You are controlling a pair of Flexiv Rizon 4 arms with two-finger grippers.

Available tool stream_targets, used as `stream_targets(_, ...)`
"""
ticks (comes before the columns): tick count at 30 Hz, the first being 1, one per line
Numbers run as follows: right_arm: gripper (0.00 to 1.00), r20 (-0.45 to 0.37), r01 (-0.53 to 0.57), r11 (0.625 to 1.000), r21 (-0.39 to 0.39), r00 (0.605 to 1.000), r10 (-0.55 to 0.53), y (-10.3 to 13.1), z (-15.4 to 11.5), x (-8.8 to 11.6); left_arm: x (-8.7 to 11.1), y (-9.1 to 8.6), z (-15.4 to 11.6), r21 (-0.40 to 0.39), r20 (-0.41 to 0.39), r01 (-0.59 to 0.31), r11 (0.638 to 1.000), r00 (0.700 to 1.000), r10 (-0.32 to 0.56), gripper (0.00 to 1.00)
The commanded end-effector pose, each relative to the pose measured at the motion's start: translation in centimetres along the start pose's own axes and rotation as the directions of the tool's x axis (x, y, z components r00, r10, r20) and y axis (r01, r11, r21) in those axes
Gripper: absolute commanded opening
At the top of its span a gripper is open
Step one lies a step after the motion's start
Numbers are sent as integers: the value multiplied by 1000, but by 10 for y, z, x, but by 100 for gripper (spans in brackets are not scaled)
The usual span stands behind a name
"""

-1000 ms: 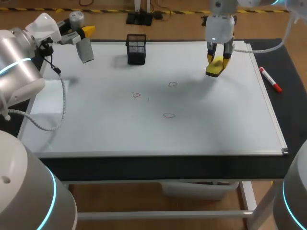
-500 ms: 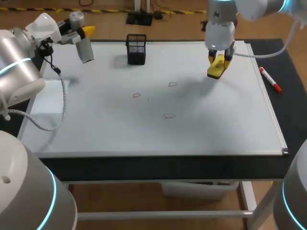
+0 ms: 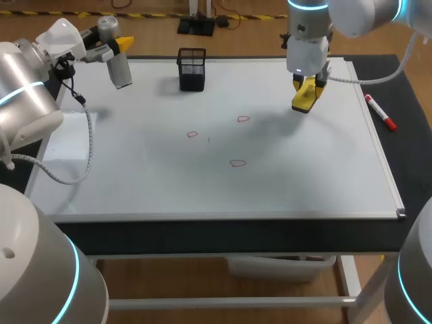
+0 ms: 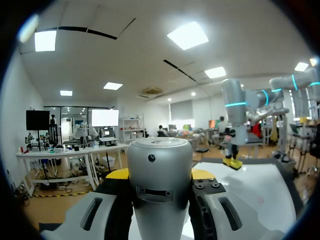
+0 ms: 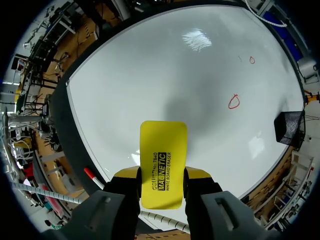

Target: Pick up the inspection probe, press it on each red-marked spot on the whiteboard one by one, put down the probe, pick up the eraser, and wipe off all the red marks.

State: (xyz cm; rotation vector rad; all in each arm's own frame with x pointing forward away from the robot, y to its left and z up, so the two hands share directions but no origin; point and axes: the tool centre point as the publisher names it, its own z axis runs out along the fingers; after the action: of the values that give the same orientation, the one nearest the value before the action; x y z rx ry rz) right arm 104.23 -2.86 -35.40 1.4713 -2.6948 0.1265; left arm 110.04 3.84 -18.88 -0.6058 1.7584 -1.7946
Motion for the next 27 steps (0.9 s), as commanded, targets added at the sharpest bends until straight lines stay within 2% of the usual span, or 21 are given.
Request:
stream_targets(1,0,-3,1,1000,4,1000,-1,-4,-3,1,1,-1,0,2,4,-1,1000,1000,1,0)
stream_targets(9,0,-15,-24,998,52,1000,24,-29,-19,3,1,-1,0,2,4,-1,1000,1000,1,0)
stream_targets(13,0,8,-47,998,36,999,47,-37,-21,7,1,-1,0,2,4,-1,1000,1000,1,0)
stream_targets(27,0,29,-161,986,46,987,159,-60,-23,40,1,-1,0,2,4,-1,1000,1000,1,0)
